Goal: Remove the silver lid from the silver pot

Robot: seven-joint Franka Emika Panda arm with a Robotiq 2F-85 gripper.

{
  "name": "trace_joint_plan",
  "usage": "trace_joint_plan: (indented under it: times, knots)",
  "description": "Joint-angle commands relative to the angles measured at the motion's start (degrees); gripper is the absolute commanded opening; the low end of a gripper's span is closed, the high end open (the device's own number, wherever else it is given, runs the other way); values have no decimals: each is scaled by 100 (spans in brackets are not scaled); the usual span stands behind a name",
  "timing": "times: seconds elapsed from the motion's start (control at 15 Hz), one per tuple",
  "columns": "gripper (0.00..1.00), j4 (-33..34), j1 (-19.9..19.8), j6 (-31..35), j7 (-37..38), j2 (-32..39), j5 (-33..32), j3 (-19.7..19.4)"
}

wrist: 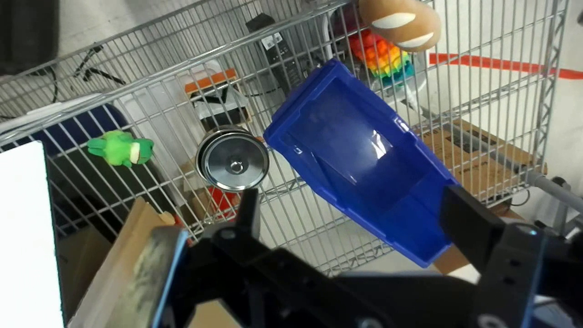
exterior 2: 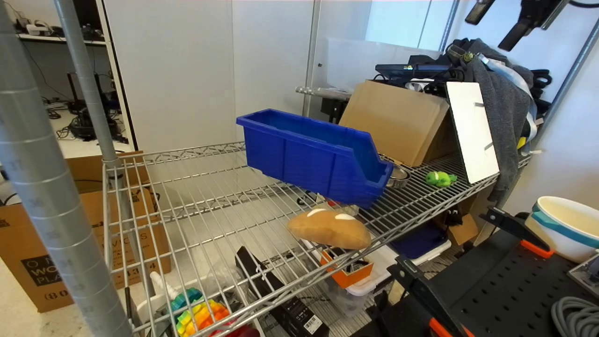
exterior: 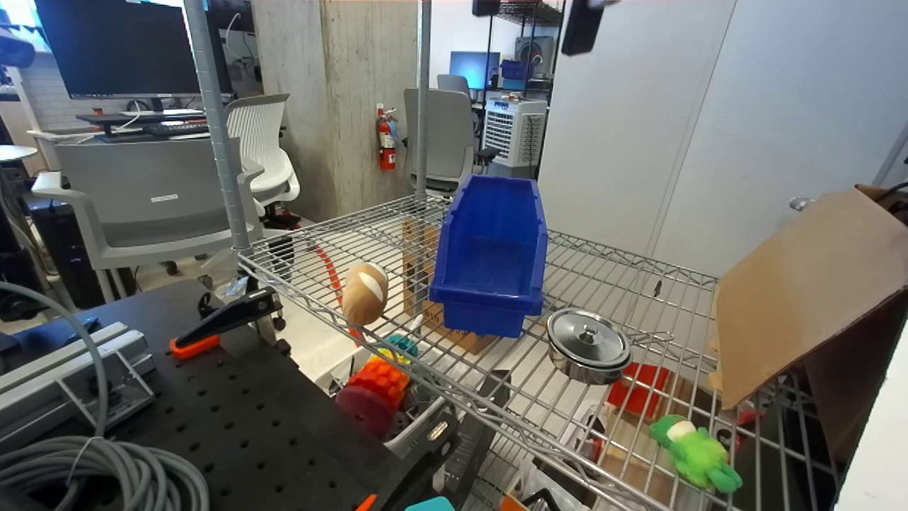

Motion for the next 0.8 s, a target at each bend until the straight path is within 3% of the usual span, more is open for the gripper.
trace_joint_plan:
  times: [0.0,0.07,0.13,0.53,0.73]
  knots:
    - [100,967,123,175,245,1499,-180,-30]
    - [100,1187,101,243,341,1866,-263,-3]
    - [100,1409,-308,386,368,2248,-247,408]
    - [100,3012,-776,375,729,4368,-298,869]
    - [100,3516,-799,422,1233,5067,-444,905]
